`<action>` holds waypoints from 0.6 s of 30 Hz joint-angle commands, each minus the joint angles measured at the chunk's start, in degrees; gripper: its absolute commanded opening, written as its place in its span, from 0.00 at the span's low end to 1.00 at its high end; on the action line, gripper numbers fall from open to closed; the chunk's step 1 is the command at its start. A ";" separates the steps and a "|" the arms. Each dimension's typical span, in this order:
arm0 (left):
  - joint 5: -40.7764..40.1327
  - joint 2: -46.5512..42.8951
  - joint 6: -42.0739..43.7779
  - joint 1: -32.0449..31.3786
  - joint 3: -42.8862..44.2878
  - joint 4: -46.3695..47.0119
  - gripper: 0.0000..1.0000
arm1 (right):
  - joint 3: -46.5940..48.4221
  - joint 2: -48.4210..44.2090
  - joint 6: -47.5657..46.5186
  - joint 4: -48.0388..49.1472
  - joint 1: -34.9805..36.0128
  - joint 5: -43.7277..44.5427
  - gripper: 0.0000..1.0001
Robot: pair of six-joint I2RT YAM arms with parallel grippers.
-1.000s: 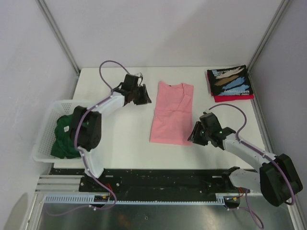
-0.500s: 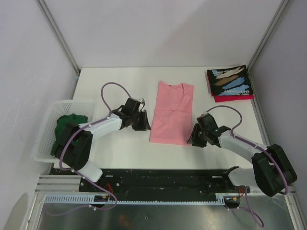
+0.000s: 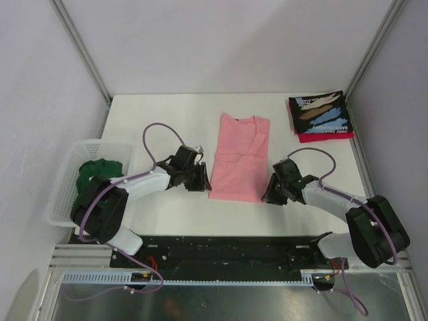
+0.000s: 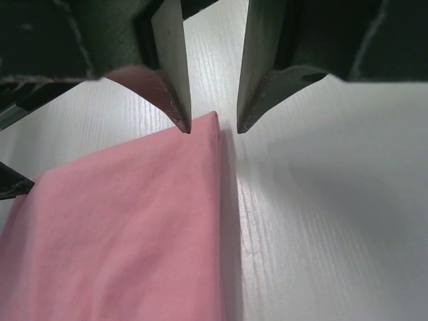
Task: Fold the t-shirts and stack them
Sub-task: Grab one side of the 2/3 rectangular tshirt with both arms
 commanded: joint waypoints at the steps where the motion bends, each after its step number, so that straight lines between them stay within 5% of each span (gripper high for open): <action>1: 1.08 0.47 -0.15 -1.02 -0.09 2.25 0.39 | 0.02 0.86 0.35 1.47 0.40 1.00 0.30; 8: 1.01 2.43 0.07 -1.81 0.03 2.31 0.40 | 0.03 1.74 0.10 1.75 0.53 1.16 0.29; 18: 0.25 3.96 0.03 -2.57 0.10 2.22 0.42 | 0.03 1.12 -0.30 1.36 0.45 1.17 0.11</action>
